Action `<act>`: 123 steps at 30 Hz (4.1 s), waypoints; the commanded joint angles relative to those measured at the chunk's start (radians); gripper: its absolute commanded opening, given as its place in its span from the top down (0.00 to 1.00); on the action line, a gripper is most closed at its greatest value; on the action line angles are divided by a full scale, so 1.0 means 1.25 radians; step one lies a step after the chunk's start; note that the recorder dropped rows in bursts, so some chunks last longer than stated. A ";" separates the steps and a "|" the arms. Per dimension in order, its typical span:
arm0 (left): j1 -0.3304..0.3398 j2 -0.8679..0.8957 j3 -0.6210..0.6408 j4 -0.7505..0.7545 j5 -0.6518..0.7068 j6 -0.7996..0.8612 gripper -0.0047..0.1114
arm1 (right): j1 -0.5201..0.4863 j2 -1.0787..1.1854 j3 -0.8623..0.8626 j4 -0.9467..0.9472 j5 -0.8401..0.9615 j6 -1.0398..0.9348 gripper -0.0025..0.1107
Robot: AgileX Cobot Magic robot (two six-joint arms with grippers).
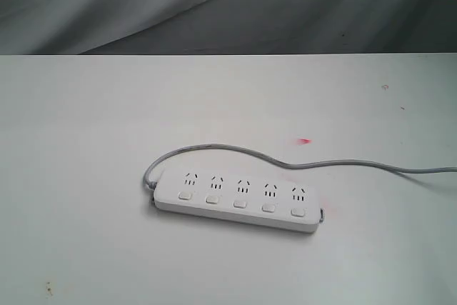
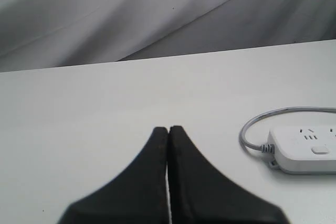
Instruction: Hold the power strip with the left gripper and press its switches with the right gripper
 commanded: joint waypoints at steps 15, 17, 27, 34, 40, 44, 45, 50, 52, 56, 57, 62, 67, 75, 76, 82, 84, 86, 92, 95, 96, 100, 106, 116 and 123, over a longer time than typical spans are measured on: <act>0.003 -0.003 0.004 0.006 -0.001 0.002 0.96 | 0.003 -0.002 0.003 0.001 -0.002 0.001 0.98; 0.003 -0.003 0.004 0.006 -0.005 0.002 0.96 | 0.003 -0.002 0.003 0.001 -0.002 0.001 0.98; 0.003 0.279 -0.243 0.087 0.069 0.001 0.96 | 0.003 -0.002 0.003 0.001 -0.002 0.001 0.98; 0.003 0.461 -0.458 0.126 0.072 0.002 0.96 | 0.003 -0.002 0.003 0.001 -0.002 0.001 0.98; 0.003 0.574 -0.623 0.194 0.072 0.002 0.96 | 0.003 -0.002 0.003 0.001 -0.002 0.001 0.98; 0.003 0.635 -0.716 0.205 0.134 0.001 0.96 | 0.003 -0.002 0.003 0.001 -0.002 0.001 0.98; 0.003 0.651 -0.741 0.205 0.155 0.001 0.96 | 0.003 -0.002 0.003 0.001 -0.002 0.001 0.98; 0.003 0.728 -0.842 0.162 0.173 0.062 0.96 | 0.003 -0.002 0.003 0.001 -0.002 0.001 0.98; 0.003 0.754 -0.873 0.131 0.159 0.135 0.96 | 0.003 -0.002 0.003 0.001 -0.002 0.001 0.98; 0.003 0.791 -0.908 0.033 0.155 0.279 0.96 | 0.003 -0.002 0.003 0.001 -0.002 0.001 0.98; 0.003 0.801 -0.908 -0.013 0.153 0.295 0.96 | 0.003 -0.002 0.003 0.001 -0.002 0.001 0.98; 0.003 0.843 -0.908 -0.240 0.162 0.403 0.96 | 0.003 -0.002 0.003 0.001 -0.002 0.001 0.98; 0.003 0.905 -0.908 -0.573 0.239 0.752 0.96 | 0.003 -0.002 0.003 0.001 -0.002 0.001 0.98; 0.003 0.995 -0.908 -0.724 0.463 1.021 0.96 | 0.003 -0.002 0.003 0.001 -0.002 0.001 0.98; 0.003 1.000 -0.908 -0.712 0.474 1.027 0.96 | 0.003 -0.002 0.003 0.001 -0.002 0.001 0.98; 0.003 1.007 -0.879 -0.582 0.504 1.025 0.96 | 0.003 -0.002 0.003 0.001 -0.002 0.001 0.98; 0.003 1.007 -0.857 -0.556 0.506 1.025 0.96 | 0.003 -0.002 0.003 0.001 -0.002 0.001 0.98; 0.003 1.007 -0.827 -0.544 0.506 1.025 0.96 | 0.003 -0.002 0.003 0.001 -0.002 0.001 0.98; 0.003 1.007 -0.756 -0.488 0.506 1.026 0.96 | 0.003 -0.002 0.003 0.001 -0.002 0.001 0.98; 0.003 1.011 -0.735 -0.538 0.506 1.028 0.96 | 0.003 -0.002 0.003 0.001 -0.002 0.001 0.98; 0.003 1.015 -0.731 -0.557 0.506 1.028 0.96 | 0.003 -0.002 0.003 0.001 -0.002 0.001 0.98; 0.003 1.023 -0.731 -0.571 0.506 1.028 0.96 | 0.003 -0.002 0.003 0.001 -0.002 0.001 0.98; 0.003 1.025 -0.731 -0.572 0.505 1.056 0.96 | 0.003 -0.002 0.003 0.001 -0.002 0.001 0.98; 0.003 1.118 -0.731 -0.565 0.530 1.635 0.96 | 0.003 -0.002 0.003 0.001 -0.002 0.001 0.98; 0.003 1.254 -0.745 -0.576 0.446 1.669 0.96 | 0.003 -0.002 0.003 0.001 -0.002 0.001 0.98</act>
